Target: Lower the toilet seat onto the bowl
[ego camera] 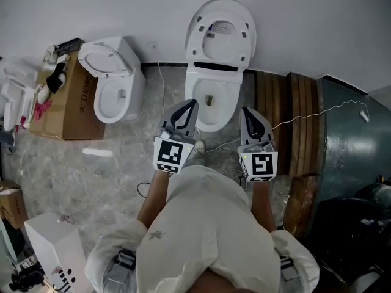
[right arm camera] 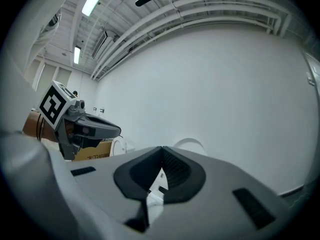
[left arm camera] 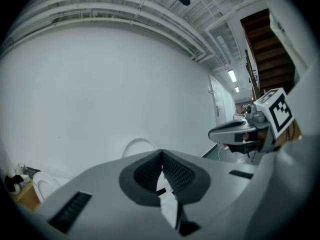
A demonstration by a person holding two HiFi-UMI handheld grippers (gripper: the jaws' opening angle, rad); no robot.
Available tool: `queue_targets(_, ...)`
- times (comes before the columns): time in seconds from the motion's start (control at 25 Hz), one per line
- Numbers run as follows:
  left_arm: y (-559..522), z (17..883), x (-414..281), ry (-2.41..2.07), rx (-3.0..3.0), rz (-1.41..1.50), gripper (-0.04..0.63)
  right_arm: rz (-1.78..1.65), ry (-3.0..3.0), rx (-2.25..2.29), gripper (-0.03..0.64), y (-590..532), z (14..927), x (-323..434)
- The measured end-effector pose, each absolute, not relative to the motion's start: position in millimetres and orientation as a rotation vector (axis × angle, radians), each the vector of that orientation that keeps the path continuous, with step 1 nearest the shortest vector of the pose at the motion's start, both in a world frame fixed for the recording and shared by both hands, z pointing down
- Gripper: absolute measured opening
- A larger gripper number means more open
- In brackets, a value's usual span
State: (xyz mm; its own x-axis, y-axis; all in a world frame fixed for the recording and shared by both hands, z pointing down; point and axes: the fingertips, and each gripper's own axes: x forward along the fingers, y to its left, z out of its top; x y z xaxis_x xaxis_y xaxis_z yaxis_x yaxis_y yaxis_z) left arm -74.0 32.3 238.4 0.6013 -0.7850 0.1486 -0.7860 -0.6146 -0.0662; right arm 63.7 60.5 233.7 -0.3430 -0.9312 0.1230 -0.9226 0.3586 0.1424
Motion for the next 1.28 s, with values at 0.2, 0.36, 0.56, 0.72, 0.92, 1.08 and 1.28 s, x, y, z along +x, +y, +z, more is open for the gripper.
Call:
queue_targets(0.2, -12.2, 243.2, -75.5, -1.346, 2.811, 0.269, 0.014, -0.059, -2.415, 1.686, 0.008, 16.9, 237.8, 60.0)
queue_targets(0.36, -42.0, 248.9, -74.7, -1.317, 2.817, 0.284, 0.014, -0.047, -2.399, 1.688, 0.008, -13.5, 243.2, 59.2)
queue_targets(0.56, -74.9, 253.2, -72.9, -1.278, 2.835, 0.295, 0.014, -0.059, -2.372, 1.69, 0.008, -49.1, 249.2, 60.5)
queue_targets(0.72, -101.4, 255.6, -66.0, -1.265, 2.849, 0.295, 0.014, -0.063, -2.348, 1.69, 0.008, -76.7, 253.5, 66.6)
queue_targets(0.92, -136.0, 265.0, -54.7, -1.277, 2.845, 0.307, 0.014, -0.079, -2.333, 1.677, 0.016, -113.0, 259.9, 79.8)
queue_targets(1.08, -163.1, 273.1, -44.0, -1.293, 2.838, 0.324, 0.015, -0.083, -2.335, 1.659, 0.026, -143.1, 265.9, 91.4)
queue_targets(1.28, -197.7, 284.6, -28.3, -1.333, 2.813, 0.355, 0.017, -0.072, -2.354, 1.614, 0.037, -184.9, 277.4, 105.1)
